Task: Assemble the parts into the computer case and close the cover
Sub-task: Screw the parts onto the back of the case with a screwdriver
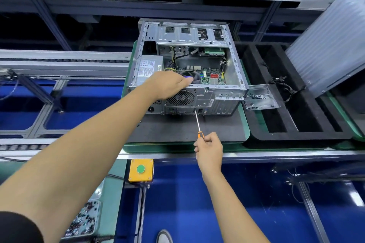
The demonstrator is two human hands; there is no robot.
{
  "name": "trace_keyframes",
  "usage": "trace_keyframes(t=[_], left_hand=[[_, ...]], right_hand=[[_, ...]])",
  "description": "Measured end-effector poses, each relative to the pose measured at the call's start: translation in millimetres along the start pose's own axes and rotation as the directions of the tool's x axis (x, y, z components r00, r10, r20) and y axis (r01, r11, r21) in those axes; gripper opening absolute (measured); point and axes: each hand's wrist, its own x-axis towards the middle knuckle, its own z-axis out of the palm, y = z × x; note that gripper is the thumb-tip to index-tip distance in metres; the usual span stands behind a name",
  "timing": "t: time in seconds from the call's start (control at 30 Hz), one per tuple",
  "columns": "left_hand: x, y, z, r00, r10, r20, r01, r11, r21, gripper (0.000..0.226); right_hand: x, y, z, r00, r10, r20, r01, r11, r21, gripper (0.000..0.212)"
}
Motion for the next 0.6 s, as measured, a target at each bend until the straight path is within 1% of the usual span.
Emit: trace_keyframes(t=[0.27,0.47,0.6], left_hand=[[0,-7,1,0.998,0.036,-0.046,-0.04,0.996,-0.085,0.063],[-1,-4,0,0.998,0.025,-0.061,-0.031,0.993,-0.113,0.04],[-2,-3,-2,0.999,0.019,-0.034,-0.022,0.994,-0.105,0.047]], right_hand=[[6,-1,4,1.0,-0.009,0.013,0.009,0.999,0.045,0.03],[10,1,6,1.0,-0.008,0.019,0.007,1.0,0.029,0.03],[11,1,6,1.0,-0.01,0.024,0.01,1.0,0.005,0.03]])
